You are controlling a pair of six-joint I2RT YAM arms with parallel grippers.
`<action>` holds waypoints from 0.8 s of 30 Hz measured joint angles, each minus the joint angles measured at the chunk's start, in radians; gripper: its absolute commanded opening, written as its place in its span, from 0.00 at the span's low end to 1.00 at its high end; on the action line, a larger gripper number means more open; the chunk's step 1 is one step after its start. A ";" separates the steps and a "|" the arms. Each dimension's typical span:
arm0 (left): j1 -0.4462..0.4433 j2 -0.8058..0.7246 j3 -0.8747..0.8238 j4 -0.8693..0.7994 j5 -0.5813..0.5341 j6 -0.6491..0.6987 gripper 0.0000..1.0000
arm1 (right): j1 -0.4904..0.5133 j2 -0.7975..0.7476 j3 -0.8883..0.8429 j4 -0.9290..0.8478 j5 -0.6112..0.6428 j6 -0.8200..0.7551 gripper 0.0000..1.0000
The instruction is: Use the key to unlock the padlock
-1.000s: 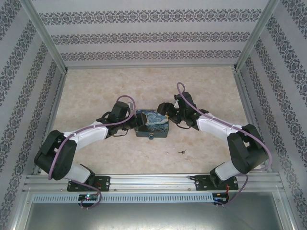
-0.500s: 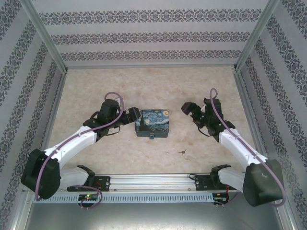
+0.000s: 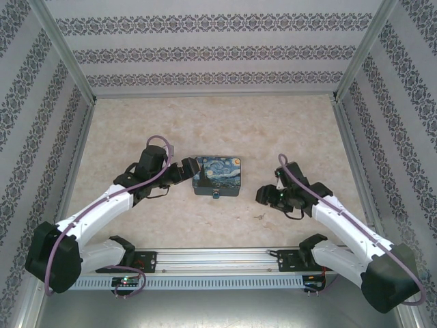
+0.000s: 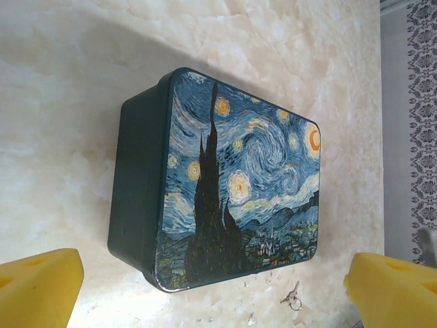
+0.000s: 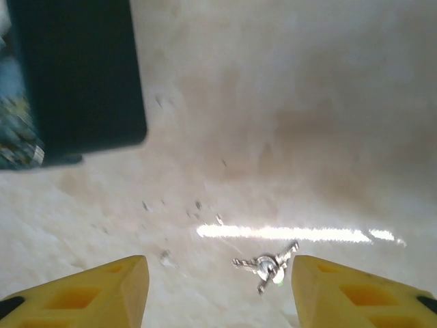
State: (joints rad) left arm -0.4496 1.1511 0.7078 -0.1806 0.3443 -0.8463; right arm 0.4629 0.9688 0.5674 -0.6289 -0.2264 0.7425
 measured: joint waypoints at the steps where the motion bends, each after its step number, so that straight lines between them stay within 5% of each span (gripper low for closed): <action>1: 0.000 0.002 0.004 0.000 0.000 0.000 1.00 | 0.016 -0.001 -0.012 -0.004 0.008 0.011 0.54; 24: 0.000 0.062 0.084 -0.111 -0.042 0.018 1.00 | 0.236 0.104 -0.058 0.033 0.084 0.061 0.55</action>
State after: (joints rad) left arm -0.4496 1.2133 0.7918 -0.2916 0.3019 -0.8280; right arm 0.6991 1.0729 0.5095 -0.5961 -0.1421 0.8036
